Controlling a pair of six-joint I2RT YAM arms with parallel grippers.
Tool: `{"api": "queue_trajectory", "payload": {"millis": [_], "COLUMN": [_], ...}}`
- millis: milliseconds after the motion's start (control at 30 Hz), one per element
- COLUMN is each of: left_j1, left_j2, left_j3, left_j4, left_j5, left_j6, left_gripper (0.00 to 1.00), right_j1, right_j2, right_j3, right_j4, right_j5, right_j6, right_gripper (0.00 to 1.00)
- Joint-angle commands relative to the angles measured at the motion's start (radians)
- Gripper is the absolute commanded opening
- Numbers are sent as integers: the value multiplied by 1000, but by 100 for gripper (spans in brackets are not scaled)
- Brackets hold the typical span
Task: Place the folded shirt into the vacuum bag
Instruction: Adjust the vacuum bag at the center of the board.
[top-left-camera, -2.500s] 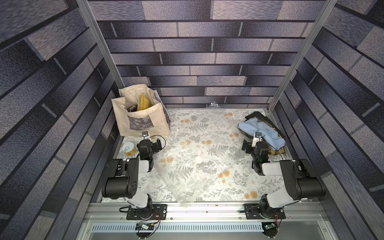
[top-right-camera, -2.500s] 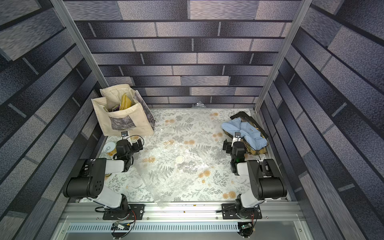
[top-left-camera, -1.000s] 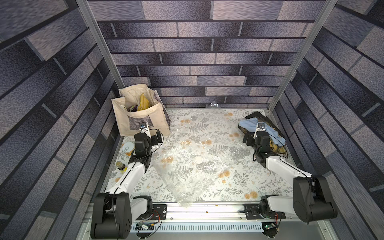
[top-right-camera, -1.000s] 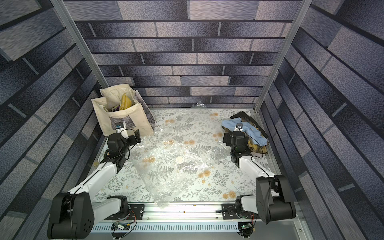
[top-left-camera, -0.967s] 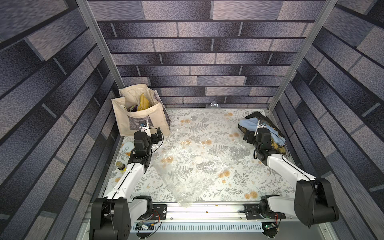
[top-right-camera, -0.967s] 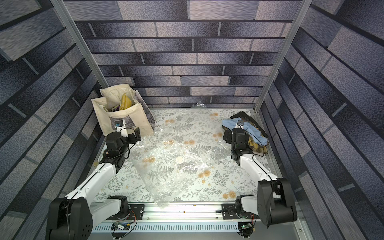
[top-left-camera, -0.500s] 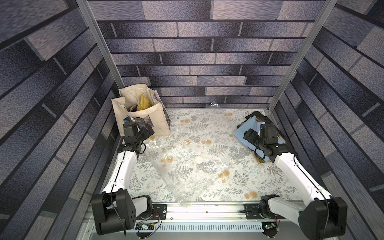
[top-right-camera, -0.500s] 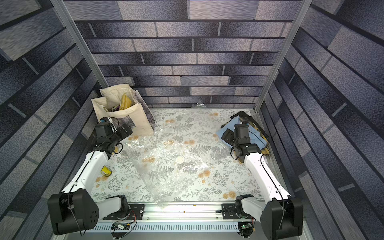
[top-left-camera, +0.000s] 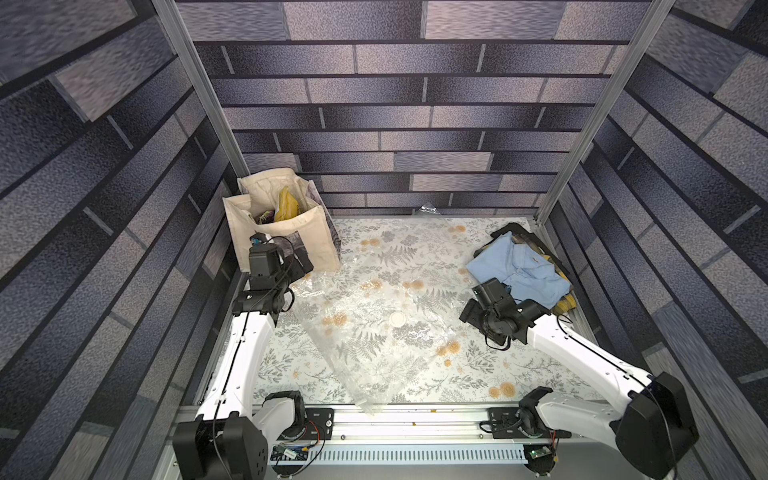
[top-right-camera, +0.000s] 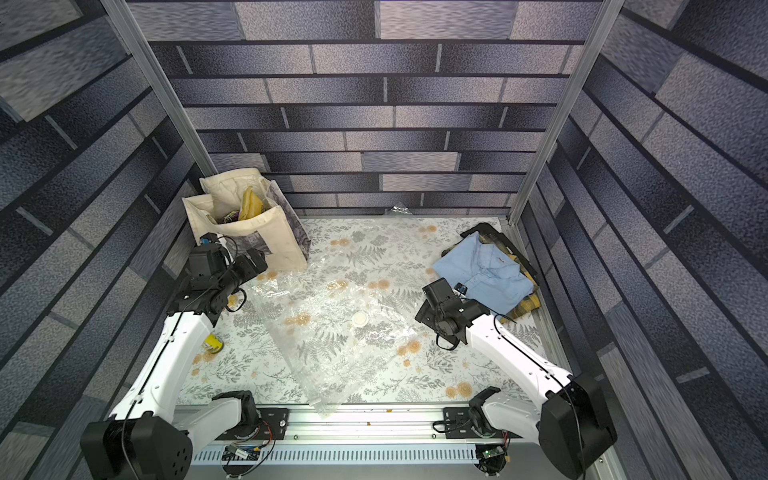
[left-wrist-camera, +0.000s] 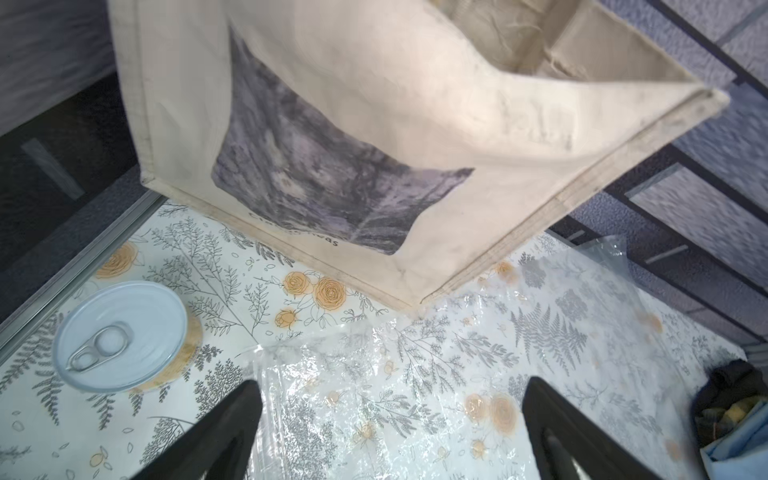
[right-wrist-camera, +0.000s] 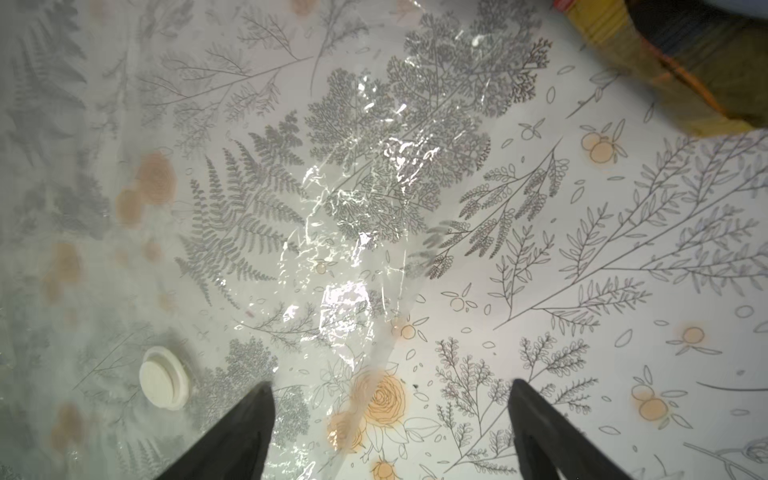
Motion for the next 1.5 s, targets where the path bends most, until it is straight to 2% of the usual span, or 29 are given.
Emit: {"api": "queue_trajectory", "payload": {"millis": [0,67,100,233,367,400,467,567,700,833,967,1033,1200,1300,1467], "left_j1": [90,58,7,-295,-455,-476,-531,-598,-666,-741,-753,-749,-757,-770,-774], "left_j2": [4,13,19,57,77,78,81,107,148,142,81,26,-47,-55,-55], "left_j3": [5,28,50,108,76,58,11,-51,-123,-183,-242,-287,-323,-307,-249], "left_j4": [-29,-38,-66,-165,-179,-168,-125,-74,-41,-64,-120,-123,-122,-118,-128], "left_j5": [117,163,129,-100,-135,-123,-87,-43,19,57,89,131,215,230,207], "left_j6": [-103,-93,-65,63,70,59,28,-16,-96,-151,-183,-202,-216,-209,-192], "left_gripper": [100,100,100,100,100,100,99,97,94,93,93,93,93,94,95], "right_j1": [-46,-93,-113,-149,-153,-154,-152,-120,-30,54,125,173,203,206,192], "right_j2": [48,89,114,240,334,347,377,421,466,489,489,483,473,423,375], "right_j3": [-18,-33,-34,3,34,37,43,117,262,419,542,621,809,818,771], "right_j4": [50,131,169,262,306,319,359,322,197,71,-31,-84,-242,-226,-120], "right_j5": [-28,-67,-86,-95,-74,-69,-77,-67,-4,48,30,31,136,159,202], "right_j6": [38,39,36,33,53,50,35,-38,-158,-259,-393,-507,-820,-997,-1184], "right_gripper": [90,90,90,89,84,79,55,31,13,2,0,0,0,0,0]}}
